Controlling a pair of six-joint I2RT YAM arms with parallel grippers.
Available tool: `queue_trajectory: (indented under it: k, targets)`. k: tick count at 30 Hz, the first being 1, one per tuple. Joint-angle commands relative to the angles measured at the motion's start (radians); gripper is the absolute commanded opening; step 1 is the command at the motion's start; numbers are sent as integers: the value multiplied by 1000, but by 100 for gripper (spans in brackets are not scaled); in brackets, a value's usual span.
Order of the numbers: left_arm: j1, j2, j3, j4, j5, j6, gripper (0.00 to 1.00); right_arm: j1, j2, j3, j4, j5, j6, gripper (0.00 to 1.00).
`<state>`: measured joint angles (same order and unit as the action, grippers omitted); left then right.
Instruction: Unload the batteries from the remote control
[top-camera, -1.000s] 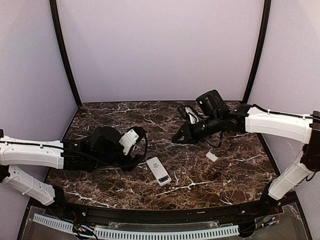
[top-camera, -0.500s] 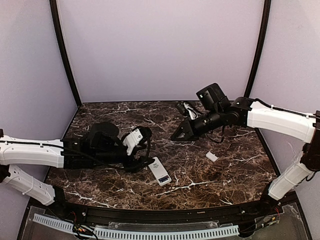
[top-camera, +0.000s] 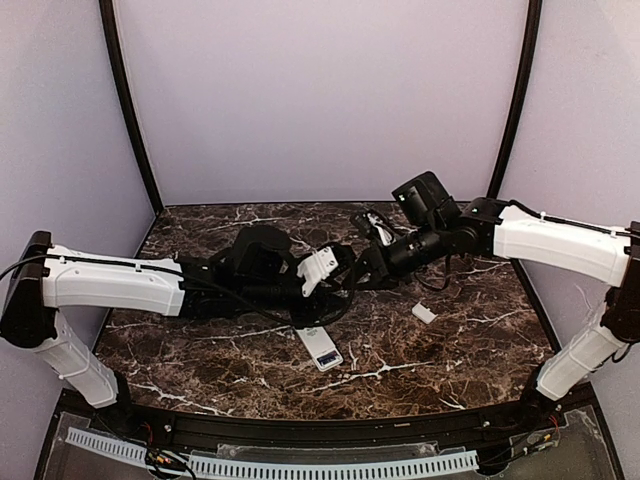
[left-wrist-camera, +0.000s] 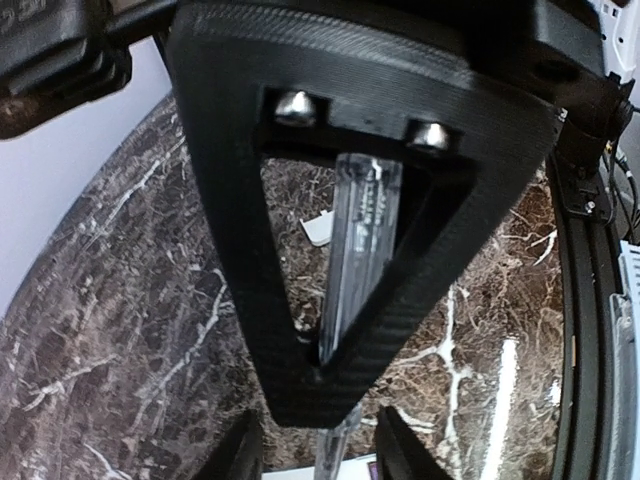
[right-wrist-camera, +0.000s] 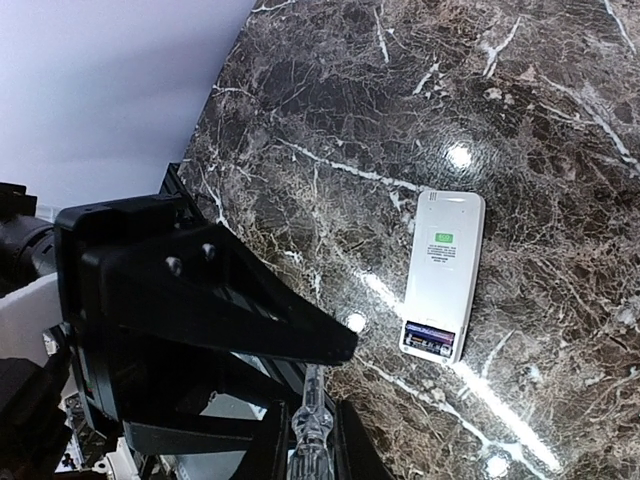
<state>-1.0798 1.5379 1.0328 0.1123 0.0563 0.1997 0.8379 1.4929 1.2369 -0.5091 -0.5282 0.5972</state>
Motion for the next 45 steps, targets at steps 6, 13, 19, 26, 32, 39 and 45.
queue_trajectory:
  k: [6, 13, 19, 26, 32, 39, 45]
  targets:
    - [3, 39, 73, -35, 60, 40, 3, 9, -47, -22, 46, -60, -3, 0]
    - [3, 24, 83, -65, 120, 28, 0, 10, -71, -39, 55, -115, -71, 12]
    - [4, 16, 110, -130, 217, 20, 0, 9, -112, -29, 21, -157, -160, 38]
    - [6, 36, 150, -187, 272, -9, 0, 9, -125, -10, -68, -164, -231, 39]
    - [6, 42, 158, -197, 254, -14, 0, 9, -134, -8, -123, -133, -251, 31]
    - [6, 52, 165, -204, 242, -13, 0, 9, -121, -8, -128, -114, -243, 19]
    - [6, 55, 167, -210, 230, -7, 0, 9, -99, 2, -126, -104, -238, 8]
